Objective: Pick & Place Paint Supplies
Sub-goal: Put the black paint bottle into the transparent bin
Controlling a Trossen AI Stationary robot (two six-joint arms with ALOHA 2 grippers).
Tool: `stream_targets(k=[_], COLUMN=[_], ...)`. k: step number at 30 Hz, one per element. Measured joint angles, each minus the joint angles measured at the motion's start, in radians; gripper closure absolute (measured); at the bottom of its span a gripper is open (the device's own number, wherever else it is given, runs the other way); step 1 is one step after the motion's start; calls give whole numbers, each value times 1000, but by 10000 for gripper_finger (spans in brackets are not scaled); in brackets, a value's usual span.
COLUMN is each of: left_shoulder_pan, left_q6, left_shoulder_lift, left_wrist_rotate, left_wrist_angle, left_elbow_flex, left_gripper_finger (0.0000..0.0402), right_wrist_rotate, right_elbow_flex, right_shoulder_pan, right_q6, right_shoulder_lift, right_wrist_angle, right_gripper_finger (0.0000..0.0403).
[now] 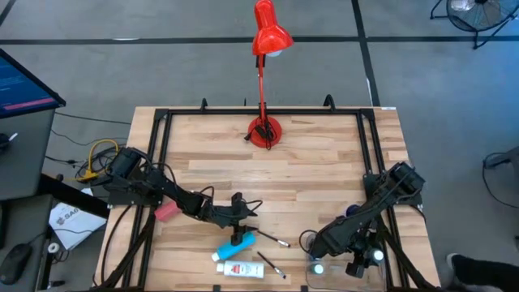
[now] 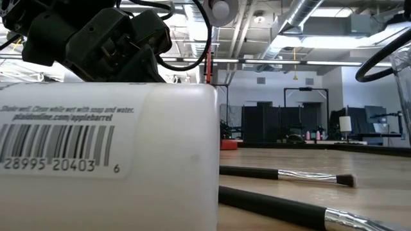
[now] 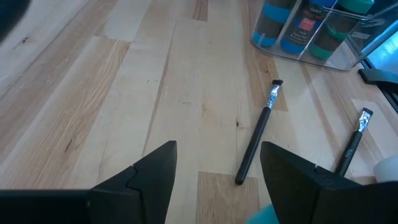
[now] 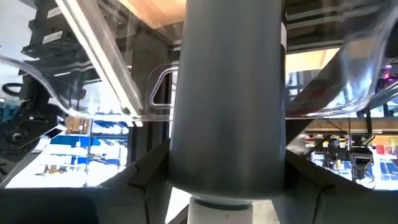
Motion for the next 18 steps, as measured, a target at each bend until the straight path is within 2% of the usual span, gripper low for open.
stream_targets(k=[5, 12, 15, 18], left_shoulder_pan=[0, 0, 0, 0], left_q6=[0, 0, 0, 0], left_shoulder_lift=[0, 0, 0, 0], left_wrist_rotate=[0, 0, 0, 0], left_wrist_angle=[0, 0, 0, 0], left_elbow_flex=[0, 0, 0, 0], left_gripper_finger=[192, 192, 192, 192], right_wrist_rotate=[32, 43, 39, 36], right_elbow_flex=[1, 1, 1, 10], right_shoulder_pan=[-1, 0, 0, 0], right_q6=[7, 19, 19, 19], right_shoulder_lift=[-1, -1, -1, -1], right_wrist_angle=[-5, -2, -1, -2], right_gripper_finger=[195, 66, 38, 30])
